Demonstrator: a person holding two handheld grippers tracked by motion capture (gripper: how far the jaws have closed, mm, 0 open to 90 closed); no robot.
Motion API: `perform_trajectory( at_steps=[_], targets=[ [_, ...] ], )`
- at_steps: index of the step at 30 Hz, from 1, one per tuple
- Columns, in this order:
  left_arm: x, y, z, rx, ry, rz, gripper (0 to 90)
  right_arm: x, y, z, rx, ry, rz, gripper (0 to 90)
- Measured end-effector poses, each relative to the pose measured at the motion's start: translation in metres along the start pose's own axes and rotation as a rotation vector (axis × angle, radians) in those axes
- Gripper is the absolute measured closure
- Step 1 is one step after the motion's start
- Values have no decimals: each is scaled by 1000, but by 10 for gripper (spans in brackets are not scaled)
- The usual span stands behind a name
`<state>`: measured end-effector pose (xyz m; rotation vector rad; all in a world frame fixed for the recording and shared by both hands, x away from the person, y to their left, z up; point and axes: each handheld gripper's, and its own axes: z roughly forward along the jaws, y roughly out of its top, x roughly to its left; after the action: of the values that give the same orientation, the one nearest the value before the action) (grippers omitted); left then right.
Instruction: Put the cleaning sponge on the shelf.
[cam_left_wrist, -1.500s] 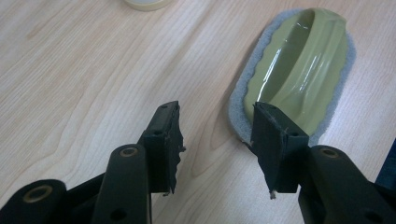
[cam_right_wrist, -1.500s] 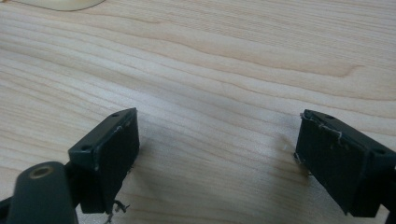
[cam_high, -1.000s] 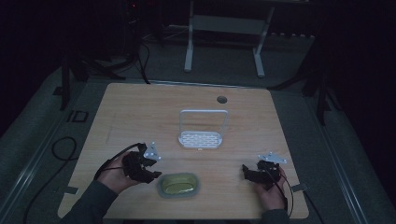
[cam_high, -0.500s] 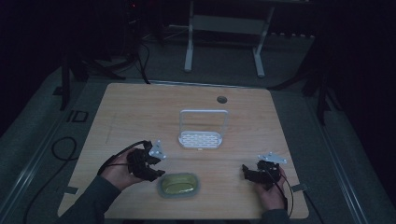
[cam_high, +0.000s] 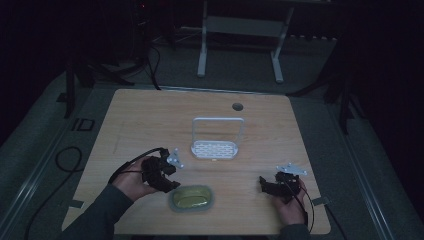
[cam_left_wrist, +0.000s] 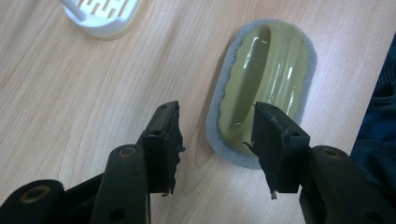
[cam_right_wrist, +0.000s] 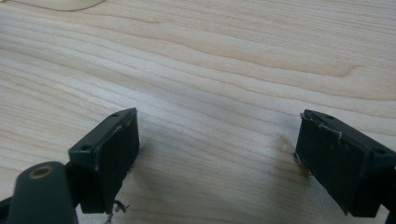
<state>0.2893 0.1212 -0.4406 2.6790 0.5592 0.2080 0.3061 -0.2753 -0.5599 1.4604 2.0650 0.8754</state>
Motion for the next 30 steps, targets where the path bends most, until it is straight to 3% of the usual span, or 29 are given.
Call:
perform_trajectory(
  at_steps=[15, 30],
  targets=[
    [-10, 21, 6, 59, -16, 88, 521, 0, 0, 0, 0, 0, 0, 131],
    [-20, 34, 17, 118, -47, 133, 536, 0, 0, 0, 0, 0, 0, 131]
  ],
)
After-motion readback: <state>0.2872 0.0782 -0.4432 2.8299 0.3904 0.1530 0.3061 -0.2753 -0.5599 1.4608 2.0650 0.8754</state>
